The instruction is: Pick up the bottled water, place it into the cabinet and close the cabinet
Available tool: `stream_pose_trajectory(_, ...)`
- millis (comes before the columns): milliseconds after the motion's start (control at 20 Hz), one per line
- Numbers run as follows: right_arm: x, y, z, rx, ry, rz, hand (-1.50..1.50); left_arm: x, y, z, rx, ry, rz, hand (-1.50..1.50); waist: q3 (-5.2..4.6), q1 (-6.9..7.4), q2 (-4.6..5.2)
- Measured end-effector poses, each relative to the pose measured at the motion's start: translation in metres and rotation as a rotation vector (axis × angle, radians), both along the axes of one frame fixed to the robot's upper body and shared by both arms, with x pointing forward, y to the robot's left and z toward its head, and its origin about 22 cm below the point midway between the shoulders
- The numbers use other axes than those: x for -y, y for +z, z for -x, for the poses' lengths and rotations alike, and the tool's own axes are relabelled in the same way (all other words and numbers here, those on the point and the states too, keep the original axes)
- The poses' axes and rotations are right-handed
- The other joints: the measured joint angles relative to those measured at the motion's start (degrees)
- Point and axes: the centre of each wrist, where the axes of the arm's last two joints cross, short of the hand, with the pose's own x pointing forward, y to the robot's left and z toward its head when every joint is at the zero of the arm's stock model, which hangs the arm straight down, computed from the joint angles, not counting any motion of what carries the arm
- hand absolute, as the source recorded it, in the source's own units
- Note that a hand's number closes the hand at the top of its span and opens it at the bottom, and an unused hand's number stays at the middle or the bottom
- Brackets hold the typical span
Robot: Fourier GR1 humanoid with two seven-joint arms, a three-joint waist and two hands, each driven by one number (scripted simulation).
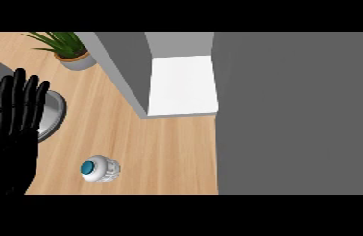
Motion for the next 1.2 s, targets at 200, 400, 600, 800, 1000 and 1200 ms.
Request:
stream_pose_trajectory(200,0.005,-0.001,0.013,-0.023,0.001,-0.001,-1.50,0.008,0.004,0.009,0.010,-0.203,-0.003,-1.50,-0.60,1.49,0.21)
stream_pose_trajectory(400,-0.005,-0.009,0.023,-0.108,0.104,-0.027,-1.50,0.026,-0.007,0.027,-0.101,-0.494,0.050,-1.50,-0.84,2.04,0.22)
stream_pose_trajectory(600,-0.005,-0.008,0.040,-0.185,0.207,-0.071,-1.50,0.026,-0.009,0.056,-0.240,-0.671,0.119,-1.50,-0.90,2.61,0.09)
stream_pose_trajectory(800,0.000,0.007,0.069,-0.213,0.260,-0.093,-1.50,0.015,-0.003,0.079,-0.347,-0.714,0.124,-1.50,-0.91,2.60,0.11)
stream_pose_trajectory(1000,0.010,0.008,0.079,-0.247,0.249,-0.073,-1.50,0.003,-0.009,0.094,-0.439,-0.705,0.108,-1.50,-0.92,2.98,0.08)
stream_pose_trajectory(1200,0.016,0.008,0.083,-0.258,0.242,-0.050,-1.50,-0.002,-0.015,0.106,-0.490,-0.706,0.123,-1.50,-0.89,3.17,0.06)
